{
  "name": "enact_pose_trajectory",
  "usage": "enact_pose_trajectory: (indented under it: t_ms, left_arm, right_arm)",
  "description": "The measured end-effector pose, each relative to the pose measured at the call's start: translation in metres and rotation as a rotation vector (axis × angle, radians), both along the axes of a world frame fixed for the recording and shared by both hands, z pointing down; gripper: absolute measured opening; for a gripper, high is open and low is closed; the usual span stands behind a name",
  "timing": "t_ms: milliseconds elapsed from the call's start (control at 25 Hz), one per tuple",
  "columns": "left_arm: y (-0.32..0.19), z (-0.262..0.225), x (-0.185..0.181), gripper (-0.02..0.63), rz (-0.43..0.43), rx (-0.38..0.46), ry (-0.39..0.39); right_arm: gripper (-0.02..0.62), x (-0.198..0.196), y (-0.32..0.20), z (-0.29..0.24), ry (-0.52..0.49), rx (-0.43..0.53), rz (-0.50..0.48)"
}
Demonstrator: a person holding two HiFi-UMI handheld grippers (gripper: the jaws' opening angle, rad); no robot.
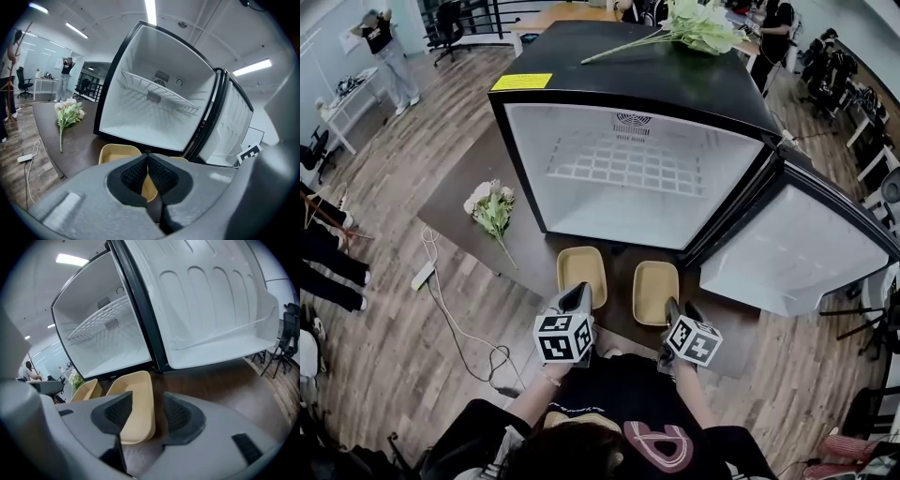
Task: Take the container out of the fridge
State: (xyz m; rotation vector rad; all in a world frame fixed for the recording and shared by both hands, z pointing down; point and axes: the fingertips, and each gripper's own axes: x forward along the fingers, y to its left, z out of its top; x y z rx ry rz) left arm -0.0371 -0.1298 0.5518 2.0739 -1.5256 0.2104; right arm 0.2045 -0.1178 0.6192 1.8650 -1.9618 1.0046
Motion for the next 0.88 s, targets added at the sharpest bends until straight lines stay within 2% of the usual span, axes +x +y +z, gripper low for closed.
enact_pose_trajectory:
  t_ms: [200,400,720,880]
  left_arm:
    - [0.000,-0.004,0.006,0.012,0.012,0.019,-0.006]
    - [0.001,-0.015,0.018,0.012,0.060,0.089,0.037]
    - [0.008,-0.021,0.027,0.012,0.101,0.125,0.037]
    - [0.011,-0.021,0.031,0.012,0.116,0.132,0.027]
  right_arm:
    - [0.218,0.001,0.003,-0.022,0.032,0.071,-0.022]
    - [0.207,-0.007,0.007,-0.044,0.007,0.176,-0.048]
    - [0.105,-0.014,0.016,-0.064,0.078,0.249,-0.069]
    - [0.023,-0.019,0.018,-0.069,0.085,0.280,-0.074]
